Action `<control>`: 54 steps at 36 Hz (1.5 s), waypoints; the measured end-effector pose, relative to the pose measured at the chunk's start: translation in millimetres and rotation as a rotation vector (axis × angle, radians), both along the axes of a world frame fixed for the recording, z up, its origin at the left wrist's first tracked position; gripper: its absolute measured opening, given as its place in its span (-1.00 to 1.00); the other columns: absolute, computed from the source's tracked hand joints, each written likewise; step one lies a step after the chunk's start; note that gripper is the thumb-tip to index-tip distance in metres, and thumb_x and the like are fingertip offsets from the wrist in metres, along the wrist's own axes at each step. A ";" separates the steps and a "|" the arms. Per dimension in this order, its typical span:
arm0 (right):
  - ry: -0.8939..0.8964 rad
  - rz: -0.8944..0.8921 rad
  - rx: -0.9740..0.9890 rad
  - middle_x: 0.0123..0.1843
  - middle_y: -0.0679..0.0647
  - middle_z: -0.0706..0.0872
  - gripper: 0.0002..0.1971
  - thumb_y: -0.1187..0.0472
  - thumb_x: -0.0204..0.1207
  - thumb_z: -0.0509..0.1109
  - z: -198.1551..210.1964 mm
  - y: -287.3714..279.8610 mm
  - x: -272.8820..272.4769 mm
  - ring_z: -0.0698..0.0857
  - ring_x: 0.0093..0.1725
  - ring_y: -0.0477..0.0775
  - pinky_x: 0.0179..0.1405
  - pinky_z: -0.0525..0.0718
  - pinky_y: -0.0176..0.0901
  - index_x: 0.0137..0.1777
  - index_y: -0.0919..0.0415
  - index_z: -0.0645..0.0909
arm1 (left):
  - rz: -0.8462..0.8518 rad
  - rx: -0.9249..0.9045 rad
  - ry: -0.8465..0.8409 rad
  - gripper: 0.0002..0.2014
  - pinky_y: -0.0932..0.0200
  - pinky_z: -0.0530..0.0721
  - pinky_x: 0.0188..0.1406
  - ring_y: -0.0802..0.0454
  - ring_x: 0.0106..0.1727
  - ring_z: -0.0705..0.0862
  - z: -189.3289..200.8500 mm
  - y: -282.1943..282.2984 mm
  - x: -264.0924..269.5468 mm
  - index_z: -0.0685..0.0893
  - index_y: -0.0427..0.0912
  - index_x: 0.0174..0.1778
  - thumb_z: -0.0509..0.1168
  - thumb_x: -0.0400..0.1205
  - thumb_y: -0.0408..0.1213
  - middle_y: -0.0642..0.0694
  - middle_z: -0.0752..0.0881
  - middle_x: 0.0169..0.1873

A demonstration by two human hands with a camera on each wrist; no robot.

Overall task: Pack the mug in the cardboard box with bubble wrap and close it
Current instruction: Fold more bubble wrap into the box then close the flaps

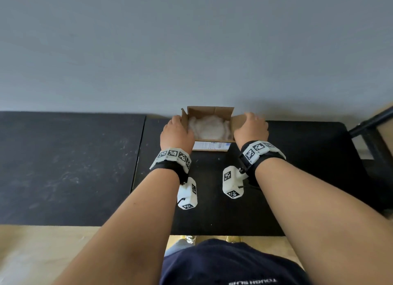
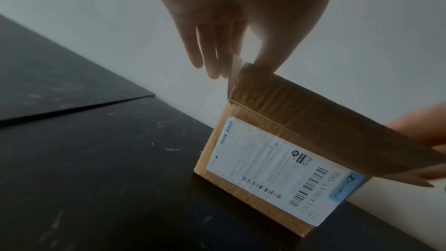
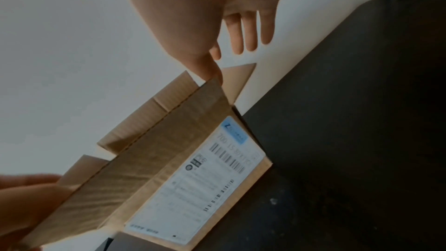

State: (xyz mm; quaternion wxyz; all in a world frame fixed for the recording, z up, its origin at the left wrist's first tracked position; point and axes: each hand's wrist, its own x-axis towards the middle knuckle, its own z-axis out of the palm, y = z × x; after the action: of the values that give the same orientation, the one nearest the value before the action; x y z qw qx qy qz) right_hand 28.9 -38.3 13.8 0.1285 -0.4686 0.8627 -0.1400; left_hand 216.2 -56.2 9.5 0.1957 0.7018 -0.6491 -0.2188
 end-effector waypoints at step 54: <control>0.006 0.336 0.308 0.16 0.15 0.72 -0.65 0.38 0.57 0.15 6.7 -17.7 13.5 0.70 0.09 0.23 0.11 0.64 0.04 0.24 0.16 0.64 | -0.337 0.173 -0.239 -0.56 0.04 0.59 -0.04 -0.17 0.18 0.59 4.6 -23.0 -12.6 0.61 -0.04 0.28 0.07 0.60 -0.53 -0.18 0.65 0.16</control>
State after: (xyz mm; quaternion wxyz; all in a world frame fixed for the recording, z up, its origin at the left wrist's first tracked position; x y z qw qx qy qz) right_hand 42.4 -56.0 20.6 0.2174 -0.5808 0.7843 0.0179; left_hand 203.6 -79.1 14.1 0.0170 0.6185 -0.7546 -0.2185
